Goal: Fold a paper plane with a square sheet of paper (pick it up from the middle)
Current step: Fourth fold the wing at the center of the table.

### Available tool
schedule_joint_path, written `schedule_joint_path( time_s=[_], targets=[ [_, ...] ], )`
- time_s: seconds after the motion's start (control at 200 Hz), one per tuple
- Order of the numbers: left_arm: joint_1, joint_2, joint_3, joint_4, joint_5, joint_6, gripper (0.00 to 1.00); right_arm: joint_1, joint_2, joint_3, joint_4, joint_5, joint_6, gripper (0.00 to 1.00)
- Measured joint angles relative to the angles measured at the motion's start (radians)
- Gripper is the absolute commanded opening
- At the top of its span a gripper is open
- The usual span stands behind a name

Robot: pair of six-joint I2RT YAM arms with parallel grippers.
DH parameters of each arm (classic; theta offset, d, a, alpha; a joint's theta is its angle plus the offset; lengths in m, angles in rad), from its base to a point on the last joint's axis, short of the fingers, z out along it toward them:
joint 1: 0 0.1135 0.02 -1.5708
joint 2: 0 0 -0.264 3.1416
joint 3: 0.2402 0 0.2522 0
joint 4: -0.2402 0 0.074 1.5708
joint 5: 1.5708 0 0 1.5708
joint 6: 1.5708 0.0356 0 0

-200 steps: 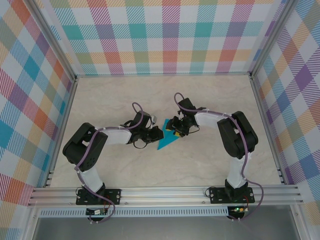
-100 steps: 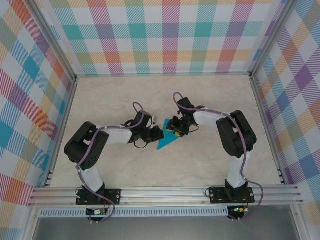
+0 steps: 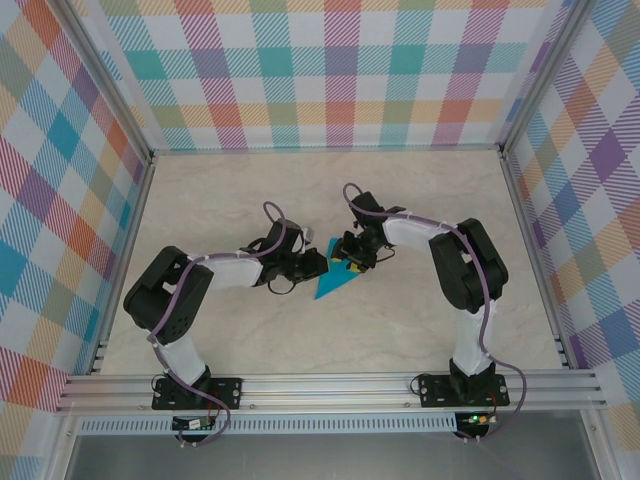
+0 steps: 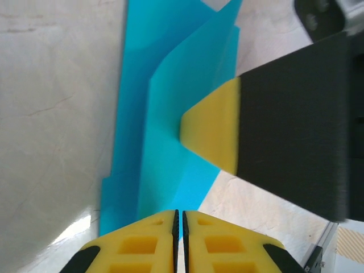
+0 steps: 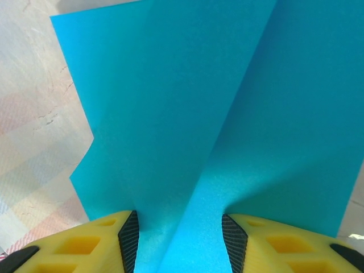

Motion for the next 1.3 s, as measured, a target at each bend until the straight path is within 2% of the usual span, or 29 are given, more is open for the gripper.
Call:
schedule_joint_path(
  time_s=[1.3],
  targets=[
    [0.000,0.074,0.002,0.015,-0.007,-0.014,0.09,0.011,0.045,0.076,-0.094,0.027,0.008,0.47]
  ],
)
